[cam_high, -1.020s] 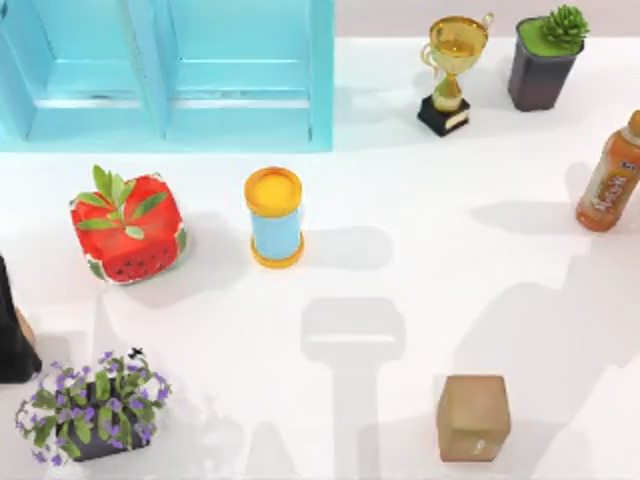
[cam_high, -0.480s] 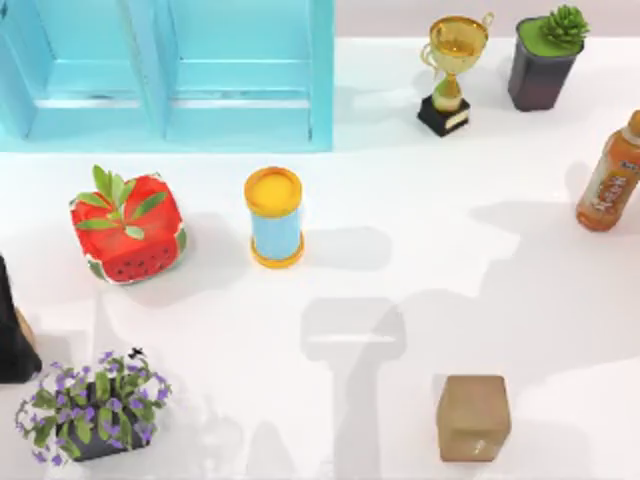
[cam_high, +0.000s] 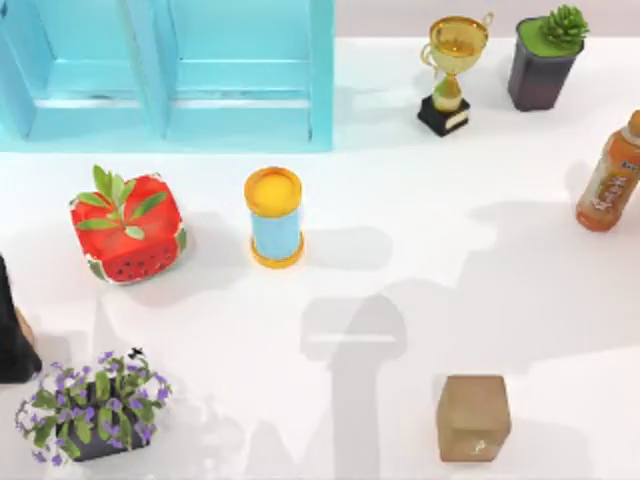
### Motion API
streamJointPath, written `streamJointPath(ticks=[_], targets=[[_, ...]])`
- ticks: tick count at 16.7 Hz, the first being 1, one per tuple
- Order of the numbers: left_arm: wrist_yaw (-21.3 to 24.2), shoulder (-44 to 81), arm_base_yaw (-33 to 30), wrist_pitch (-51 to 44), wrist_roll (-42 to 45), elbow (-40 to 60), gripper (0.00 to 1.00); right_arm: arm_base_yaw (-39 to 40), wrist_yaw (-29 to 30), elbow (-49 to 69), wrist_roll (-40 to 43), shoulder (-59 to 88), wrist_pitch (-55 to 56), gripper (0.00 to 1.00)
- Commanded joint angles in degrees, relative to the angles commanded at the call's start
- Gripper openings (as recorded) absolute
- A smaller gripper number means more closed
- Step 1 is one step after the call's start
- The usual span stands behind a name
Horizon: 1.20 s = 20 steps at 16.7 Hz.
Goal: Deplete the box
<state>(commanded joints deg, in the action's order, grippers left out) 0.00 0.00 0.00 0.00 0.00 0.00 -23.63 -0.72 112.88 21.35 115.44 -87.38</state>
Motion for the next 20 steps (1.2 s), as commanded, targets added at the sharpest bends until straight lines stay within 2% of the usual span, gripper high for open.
streamJointPath(ticks=[4,9,13,17,20], targets=[[0.00,0.00,0.00,0.00,0.00,0.00,1.00,8.64,-3.01,-5.50,-7.47,-1.13,3.32,0.00],[0.00,0.00,0.00,0.00,0.00,0.00,1.00,28.67,-5.44,-13.51,-23.43,-0.38,10.39,0.00],[0.00,0.00,0.00,0.00,0.00,0.00,1.00,42.93,-3.46,-16.63,-36.80,2.71,15.37,0.00],[0.00,0.00,0.00,0.00,0.00,0.00,1.00,47.97,0.33,-15.23,-45.91,4.27,17.87,0.00],[0.00,0.00,0.00,0.00,0.00,0.00,1.00,47.83,1.61,-14.20,-47.90,4.12,18.36,0.00]])
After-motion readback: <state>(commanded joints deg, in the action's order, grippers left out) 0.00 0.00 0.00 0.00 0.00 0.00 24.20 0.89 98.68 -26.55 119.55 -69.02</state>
